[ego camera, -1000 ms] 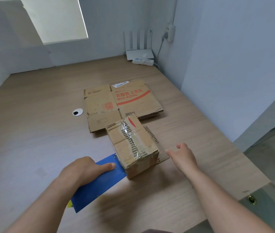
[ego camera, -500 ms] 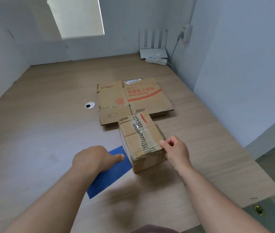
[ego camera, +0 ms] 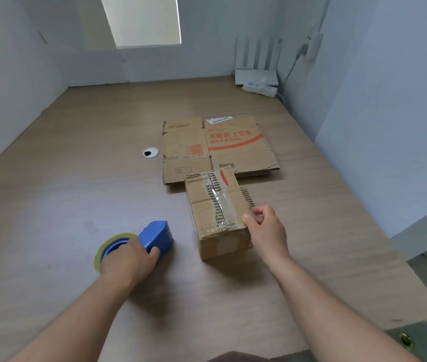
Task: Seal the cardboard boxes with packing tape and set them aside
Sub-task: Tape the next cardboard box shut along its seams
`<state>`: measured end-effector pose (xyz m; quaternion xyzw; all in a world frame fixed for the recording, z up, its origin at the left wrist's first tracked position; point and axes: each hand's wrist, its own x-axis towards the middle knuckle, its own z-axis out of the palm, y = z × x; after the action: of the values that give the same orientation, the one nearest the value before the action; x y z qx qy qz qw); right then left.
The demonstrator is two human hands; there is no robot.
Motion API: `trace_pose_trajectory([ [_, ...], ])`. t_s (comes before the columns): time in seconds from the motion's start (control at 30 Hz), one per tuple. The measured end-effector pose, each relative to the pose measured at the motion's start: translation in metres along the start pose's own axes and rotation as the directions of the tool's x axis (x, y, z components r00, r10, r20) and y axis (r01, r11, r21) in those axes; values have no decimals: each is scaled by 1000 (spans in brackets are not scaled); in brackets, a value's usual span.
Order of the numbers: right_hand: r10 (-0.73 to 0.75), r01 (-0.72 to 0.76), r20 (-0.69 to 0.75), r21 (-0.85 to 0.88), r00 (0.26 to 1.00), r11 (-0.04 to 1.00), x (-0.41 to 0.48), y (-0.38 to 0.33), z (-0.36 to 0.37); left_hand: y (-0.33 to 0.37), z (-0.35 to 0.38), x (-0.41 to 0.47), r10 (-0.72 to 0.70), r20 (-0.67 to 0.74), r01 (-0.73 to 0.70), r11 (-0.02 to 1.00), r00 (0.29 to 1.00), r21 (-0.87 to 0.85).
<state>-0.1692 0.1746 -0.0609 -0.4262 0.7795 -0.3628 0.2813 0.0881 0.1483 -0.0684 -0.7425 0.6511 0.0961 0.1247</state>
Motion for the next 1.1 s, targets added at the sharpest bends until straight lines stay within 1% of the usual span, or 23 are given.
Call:
trace_pose_trajectory([
  [0.07,-41,42,22,-50,999,998,1,3,2,0,7,-4,-2,7,2,1000,1000,25],
  [0.13,-67,70,40,-80,997,994,1,5,2,2,12,-8,-59,-25,59,998,998,9],
  [0.17,-78,82,48,-89,996,993,0,5,2,5,11,-11,-80,-67,79,996,994,-29],
  [0.2,-89,95,58,-98,994,991,0,5,1,11,9,-16,-57,-123,45,994,991,-104],
  [0.23,-95,103,71,-112,993,988,0,3,0,20,6,-21,0,-172,-40,972,985,-230],
  [0.27,-92,103,89,-127,992,987,-1,1,-1,34,-1,-27,61,-193,-134,911,979,-391],
  [0.3,-76,92,110,-148,991,985,0,-4,0,52,-7,-34,114,-176,-193,820,978,-539],
  [0.33,-49,72,129,-183,990,980,-1,-10,2,70,-13,-39,146,-121,-190,730,982,-656],
  [0.4,4,40,143,-307,990,951,-4,-20,10,102,-13,-42,123,-5,-76,587,992,-806],
  [0.43,19,33,137,-367,990,930,-7,-23,15,111,-11,-42,83,11,-37,556,997,-830],
  [0.5,5,43,117,-408,993,912,-7,-22,22,119,-7,-43,19,-9,-18,526,1000,-850],
  [0.57,-39,85,128,-378,991,922,0,-17,17,118,-6,-44,6,-15,-16,496,1000,-868],
  [0.63,-85,143,180,-333,980,932,10,-10,7,113,-6,-43,5,-19,-19,467,1000,-884],
  [0.67,-114,178,210,-316,971,932,16,-7,1,110,-6,-43,11,-28,-30,470,1000,-882],
  [0.7,-142,217,246,-311,959,926,21,-4,-5,106,-7,-42,34,-47,-58,496,998,-867],
  [0.73,-168,258,295,-297,941,920,26,-3,-11,102,-8,-43,77,-69,-100,538,995,-837],
  [0.8,-201,340,423,-285,883,896,32,-9,-23,93,-15,-43,221,-84,-209,639,972,-741],
  [0.83,-206,405,500,-330,841,853,34,-15,-28,90,-19,-41,302,-77,-276,699,950,-660],
  [0.87,-198,491,575,-414,794,767,35,-21,-32,86,-23,-39,367,-62,-338,761,928,-554],
  [0.93,-193,648,665,-548,721,529,35,-33,-34,83,-27,-33,419,-51,-412,854,907,-317],
  [0.97,-201,689,688,-568,698,450,36,-36,-32,83,-28,-31,422,-64,-425,880,905,-213],
  [1.03,-237,744,718,-556,654,370,38,-35,-30,84,-27,-27,426,-99,-434,898,899,-73],
  [1.1,-256,785,751,-522,608,334,42,-26,-31,85,-26,-24,440,-99,-445,895,893,-29],
])
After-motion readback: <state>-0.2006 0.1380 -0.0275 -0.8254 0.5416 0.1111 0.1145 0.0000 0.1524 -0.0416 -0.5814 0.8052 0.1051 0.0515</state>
